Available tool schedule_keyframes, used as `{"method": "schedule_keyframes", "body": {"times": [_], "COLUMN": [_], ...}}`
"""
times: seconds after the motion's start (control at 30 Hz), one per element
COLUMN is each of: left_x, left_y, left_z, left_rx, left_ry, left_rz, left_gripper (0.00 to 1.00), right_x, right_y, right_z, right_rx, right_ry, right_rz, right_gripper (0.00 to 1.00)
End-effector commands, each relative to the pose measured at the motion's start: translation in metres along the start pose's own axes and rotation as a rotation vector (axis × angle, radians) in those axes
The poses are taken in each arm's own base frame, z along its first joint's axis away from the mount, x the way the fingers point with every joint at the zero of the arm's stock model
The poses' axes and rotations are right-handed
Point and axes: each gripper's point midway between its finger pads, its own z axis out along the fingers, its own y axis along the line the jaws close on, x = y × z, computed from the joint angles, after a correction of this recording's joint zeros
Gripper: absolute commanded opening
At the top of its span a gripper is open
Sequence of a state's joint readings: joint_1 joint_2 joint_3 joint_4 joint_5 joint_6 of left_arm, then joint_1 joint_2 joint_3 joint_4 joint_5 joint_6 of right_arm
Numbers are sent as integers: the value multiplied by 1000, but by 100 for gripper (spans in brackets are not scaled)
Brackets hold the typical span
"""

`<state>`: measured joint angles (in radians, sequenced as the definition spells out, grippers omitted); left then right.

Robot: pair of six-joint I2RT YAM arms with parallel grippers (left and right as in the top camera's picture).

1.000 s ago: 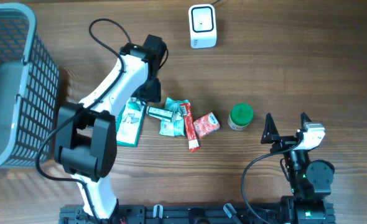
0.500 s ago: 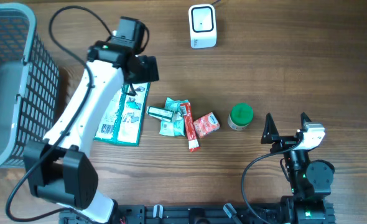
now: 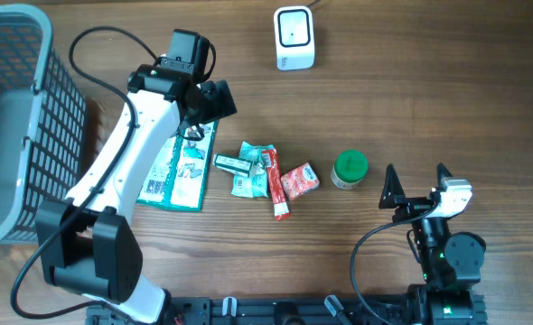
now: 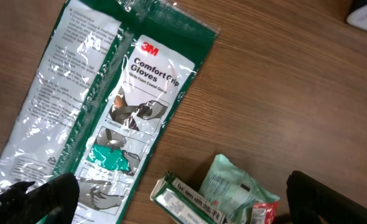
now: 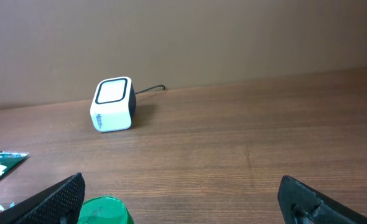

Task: Scan the item barcode
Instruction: 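Pull the green 3M gloves pack out and lay it on the table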

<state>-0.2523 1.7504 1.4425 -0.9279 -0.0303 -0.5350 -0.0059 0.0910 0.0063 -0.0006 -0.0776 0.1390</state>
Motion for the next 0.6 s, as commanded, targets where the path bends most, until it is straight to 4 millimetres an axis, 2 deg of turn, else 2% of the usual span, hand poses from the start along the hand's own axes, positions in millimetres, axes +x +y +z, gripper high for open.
{"method": "schedule_keyframes", "body": {"times": [0.0,0.2,0.27,0.47,0.57], "left_x": [-5,-24,-24,-23,-23], "left_y": [20,62,73,76,76], "left_z": [7,7,7,6,6], "left_rx": [-20,-57,-75,-81,-81], "left_ry": [6,-7,6,13,13], "left_rz": [-131,-238,-262,-267,-267], "left_gripper": [100,100,100,100,100], "right_x": [-1,-1,-1,-6,-2], "right_y": [-3,-3,-3,0,5], "right_z": [0,0,0,0,0], "right_rx": [14,14,14,0,-33], "right_ry": [-5,-5,-5,-25,-6], "right_rz": [19,19,19,30,175], "right_gripper": [100,100,100,100,100]}}
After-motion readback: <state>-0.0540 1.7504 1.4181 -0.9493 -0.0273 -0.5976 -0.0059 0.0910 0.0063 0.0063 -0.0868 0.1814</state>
